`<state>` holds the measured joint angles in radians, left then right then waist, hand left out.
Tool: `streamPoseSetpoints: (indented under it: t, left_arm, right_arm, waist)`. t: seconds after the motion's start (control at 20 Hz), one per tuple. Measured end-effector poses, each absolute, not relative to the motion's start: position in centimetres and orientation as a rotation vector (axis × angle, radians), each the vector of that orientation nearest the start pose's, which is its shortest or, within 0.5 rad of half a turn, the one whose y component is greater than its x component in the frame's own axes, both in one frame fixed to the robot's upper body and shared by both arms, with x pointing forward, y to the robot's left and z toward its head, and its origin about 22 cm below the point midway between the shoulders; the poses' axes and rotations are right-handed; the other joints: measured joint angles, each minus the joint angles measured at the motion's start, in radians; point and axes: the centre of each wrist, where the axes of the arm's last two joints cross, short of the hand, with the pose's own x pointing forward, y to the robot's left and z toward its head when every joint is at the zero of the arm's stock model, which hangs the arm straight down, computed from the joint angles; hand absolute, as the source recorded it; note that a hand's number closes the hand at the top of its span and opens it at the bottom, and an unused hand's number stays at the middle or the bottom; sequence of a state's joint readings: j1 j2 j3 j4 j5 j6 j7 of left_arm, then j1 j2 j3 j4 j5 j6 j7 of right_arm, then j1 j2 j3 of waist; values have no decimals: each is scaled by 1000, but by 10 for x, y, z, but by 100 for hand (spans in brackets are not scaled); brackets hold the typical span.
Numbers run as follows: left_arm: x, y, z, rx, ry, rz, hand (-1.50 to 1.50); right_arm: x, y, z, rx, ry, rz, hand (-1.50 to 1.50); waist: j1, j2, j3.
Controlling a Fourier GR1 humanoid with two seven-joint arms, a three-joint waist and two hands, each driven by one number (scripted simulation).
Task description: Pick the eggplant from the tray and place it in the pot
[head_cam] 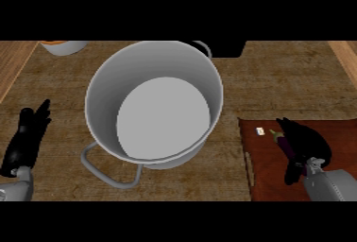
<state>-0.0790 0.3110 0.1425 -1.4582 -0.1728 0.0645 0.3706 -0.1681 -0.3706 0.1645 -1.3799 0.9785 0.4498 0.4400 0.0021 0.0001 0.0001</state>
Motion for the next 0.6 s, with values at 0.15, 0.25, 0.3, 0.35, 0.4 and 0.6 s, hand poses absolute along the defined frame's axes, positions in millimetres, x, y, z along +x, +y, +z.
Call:
streamPoseSetpoints:
  t: [0.15, 0.25, 0.3, 0.35, 0.4, 0.6]
  left_arm:
    - [257, 333, 26, 530, -1157, -103, 0]
    - [261, 328, 27, 529, -1160, -98, 0]
    - [259, 329, 29, 526, -1158, -98, 0]
    - [261, 325, 29, 528, -1161, -101, 0]
    - [265, 323, 28, 526, -1163, -105, 0]
    - [260, 326, 28, 520, -1160, -109, 0]
  right_arm:
    - [288, -276, 7, -864, -636, 1224, 150]
    - [285, -278, 8, -856, -661, 1224, 150]
    - [285, -281, 8, -862, -679, 1229, 150]
    - [285, -281, 5, -878, -696, 1239, 150]
    - [285, -280, 4, -894, -713, 1245, 150]
    - [285, -280, 6, -952, -778, 1286, 150]
  waist:
    - [1, -1, -1]
    - [0, -3, -3]
    - [0, -4, -4]
    - [0, -5, -5]
    - [-1, -5, -7]
    - [2, -8, -11]
